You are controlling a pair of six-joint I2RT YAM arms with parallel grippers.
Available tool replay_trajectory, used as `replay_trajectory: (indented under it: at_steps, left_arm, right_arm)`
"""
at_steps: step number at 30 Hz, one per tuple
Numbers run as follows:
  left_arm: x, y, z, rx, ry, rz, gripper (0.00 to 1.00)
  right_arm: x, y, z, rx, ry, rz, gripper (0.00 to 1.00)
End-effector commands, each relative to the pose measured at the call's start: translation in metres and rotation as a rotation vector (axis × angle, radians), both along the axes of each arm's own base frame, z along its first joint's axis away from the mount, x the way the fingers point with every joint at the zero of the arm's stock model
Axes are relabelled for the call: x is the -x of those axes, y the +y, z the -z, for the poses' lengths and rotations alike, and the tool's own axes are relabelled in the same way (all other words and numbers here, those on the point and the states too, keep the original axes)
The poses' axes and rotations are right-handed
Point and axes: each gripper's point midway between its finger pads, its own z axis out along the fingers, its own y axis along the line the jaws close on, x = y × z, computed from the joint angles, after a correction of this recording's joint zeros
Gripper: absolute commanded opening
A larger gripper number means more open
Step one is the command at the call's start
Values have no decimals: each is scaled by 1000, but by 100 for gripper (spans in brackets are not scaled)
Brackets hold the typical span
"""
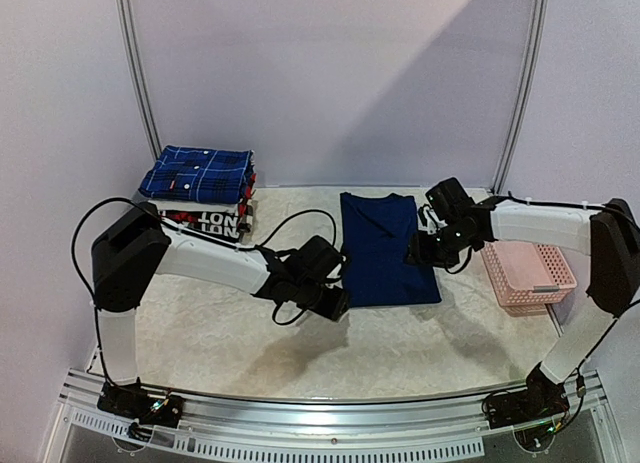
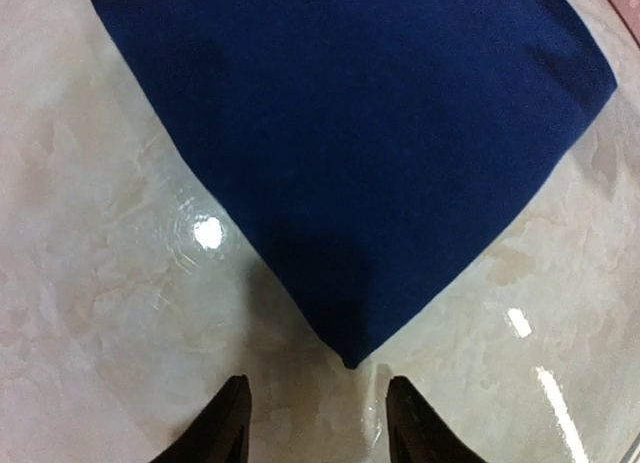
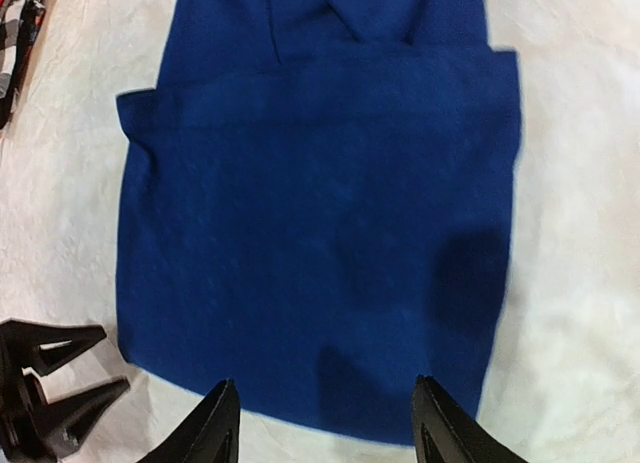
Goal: Fold and stack the mixed laundry pile
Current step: Smooth out the 2/3-rectangle-folded T-shirt at the center of the board, then move the 2/3-rectangle-folded T-shirt to the center of the board.
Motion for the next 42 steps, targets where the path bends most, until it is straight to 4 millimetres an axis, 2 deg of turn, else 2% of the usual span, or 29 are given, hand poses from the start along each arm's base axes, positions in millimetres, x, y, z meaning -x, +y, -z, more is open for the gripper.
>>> replay_trajectory:
  at_steps: [1,7,9,13,15,19,22,28,35,37,39,40,42]
  left_arm:
    - [4,-12,9,16,30,11,43]
    - [4,-18,21,25,47,15,38]
    - [2,-18,24,17,44,14,34]
    - [0,-16,31,-2,55,2,8]
    - [1,-12,30,-2,51,-5,0]
    - [7,3,24,3,40,-20,0]
    - [17,18,24,2,53,-31,0]
    - [43,45,26,23,84,-46,0]
    - [62,53,25,82,92,-33,0]
    - [65,52,24,92,90,-30,7]
    - [64,52,21,101,79,-37,28]
    - [63,53,19,107,72,-43,34]
    - [60,57,15,111,52,-60,40]
  right_arm:
    - [10,-19,-15,-14,-58,75,60]
    - [21,-33,-17,5,-77,105,61]
    - [24,-36,-13,20,-68,110,60]
    - [29,-40,-8,25,-58,119,61]
    - [33,-43,-6,24,-50,126,61]
    - [48,-44,0,-7,-23,130,61]
    - [65,-33,7,-63,7,100,62]
    - [105,-23,35,-184,97,97,63]
    - [140,-14,49,-351,171,91,62]
    - [146,-10,51,-391,186,81,61]
    - [148,-1,50,-436,194,65,60]
    - [149,2,51,-447,204,62,59]
    - [148,6,54,-457,211,58,58]
